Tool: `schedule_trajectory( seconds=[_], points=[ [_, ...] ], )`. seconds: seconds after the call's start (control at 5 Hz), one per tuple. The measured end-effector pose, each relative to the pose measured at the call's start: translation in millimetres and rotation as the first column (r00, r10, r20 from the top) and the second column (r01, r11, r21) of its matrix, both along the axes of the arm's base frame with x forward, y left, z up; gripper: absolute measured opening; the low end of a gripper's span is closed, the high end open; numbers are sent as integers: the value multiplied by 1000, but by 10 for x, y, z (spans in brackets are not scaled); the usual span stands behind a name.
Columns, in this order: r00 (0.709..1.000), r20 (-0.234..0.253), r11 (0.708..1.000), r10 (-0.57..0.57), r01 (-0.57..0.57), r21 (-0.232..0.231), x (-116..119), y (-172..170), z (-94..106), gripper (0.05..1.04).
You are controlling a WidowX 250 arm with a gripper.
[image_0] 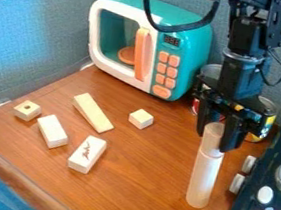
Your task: Put the small cylinder on top of the long cylinder
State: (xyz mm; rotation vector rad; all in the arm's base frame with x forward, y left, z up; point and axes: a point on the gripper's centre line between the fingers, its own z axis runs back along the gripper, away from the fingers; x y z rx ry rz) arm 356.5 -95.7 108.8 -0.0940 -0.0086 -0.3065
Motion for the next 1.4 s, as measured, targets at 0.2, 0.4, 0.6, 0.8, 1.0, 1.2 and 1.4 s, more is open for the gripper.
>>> schedule_trajectory(
  seconds=[0.2, 0.4, 0.6, 0.8, 1.0, 1.2, 1.4],
  points=[
    [1000, -2, 1000, 7, -7, 0, 2, -1, 2, 601],
    [1000, -30, 1000, 4, -4, 6, -14, 2, -46, 897],
    [1000, -30, 1000, 7, -6, 9, -13, 7, -46, 1009],
    [1000, -19, 1000, 14, -14, 4, 5, -2, -46, 1003],
    [998, 39, 999, 47, -47, -10, -55, 15, 182, 1000],
    [978, 195, 996, 78, -70, -46, -181, 64, 678, 1000],
    [964, 236, 993, 122, -119, -27, -230, 149, 854, 1000]
  ],
)
